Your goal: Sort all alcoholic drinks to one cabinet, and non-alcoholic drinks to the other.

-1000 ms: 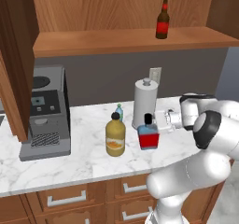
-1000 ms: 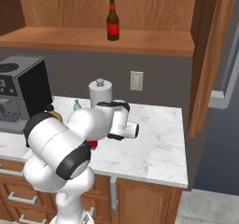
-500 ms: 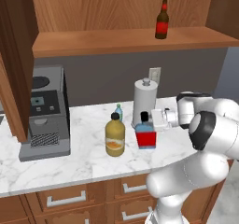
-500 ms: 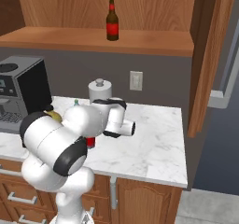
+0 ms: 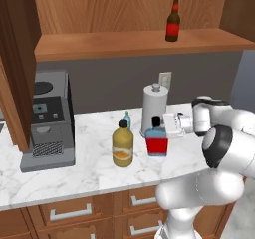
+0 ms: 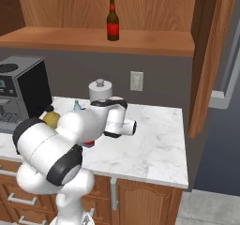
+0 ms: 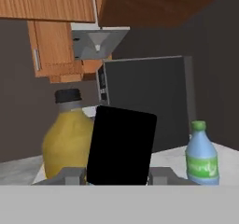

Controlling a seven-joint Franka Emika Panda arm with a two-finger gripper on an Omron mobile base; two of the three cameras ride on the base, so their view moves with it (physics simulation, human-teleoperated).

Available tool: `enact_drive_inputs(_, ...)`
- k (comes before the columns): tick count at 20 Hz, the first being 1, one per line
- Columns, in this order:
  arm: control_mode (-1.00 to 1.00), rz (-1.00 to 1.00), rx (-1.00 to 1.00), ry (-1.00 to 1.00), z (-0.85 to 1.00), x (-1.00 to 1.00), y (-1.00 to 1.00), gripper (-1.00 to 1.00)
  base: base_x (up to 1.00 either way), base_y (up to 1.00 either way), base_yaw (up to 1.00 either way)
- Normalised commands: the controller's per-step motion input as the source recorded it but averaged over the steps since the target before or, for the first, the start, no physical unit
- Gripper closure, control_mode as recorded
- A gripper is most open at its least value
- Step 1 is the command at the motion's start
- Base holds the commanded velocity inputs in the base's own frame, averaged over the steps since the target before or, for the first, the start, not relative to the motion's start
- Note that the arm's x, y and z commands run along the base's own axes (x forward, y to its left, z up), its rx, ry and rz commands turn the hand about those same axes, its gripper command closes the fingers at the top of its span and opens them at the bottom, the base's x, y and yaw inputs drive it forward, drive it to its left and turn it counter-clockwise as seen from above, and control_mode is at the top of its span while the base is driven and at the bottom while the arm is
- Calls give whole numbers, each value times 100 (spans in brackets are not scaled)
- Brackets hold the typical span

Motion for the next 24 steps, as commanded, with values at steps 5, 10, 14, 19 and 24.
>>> enact_drive_inputs(5, -100, -2, 0, -11, 98, -53, 0, 100, 0, 0, 0)
enact_drive_inputs(10, -100, -4, 0, -5, 100, -59, 0, 100, 0, 0, 0)
enact_drive_inputs(14, -100, -7, 0, -2, 100, -47, 0, 100, 0, 0, 0)
enact_drive_inputs(19, -100, -18, 0, 0, 100, -16, 3, 100, 0, 0, 0)
enact_drive_inputs(24, -100, -21, -1, 0, 100, 0, 6, 100, 0, 0, 0)
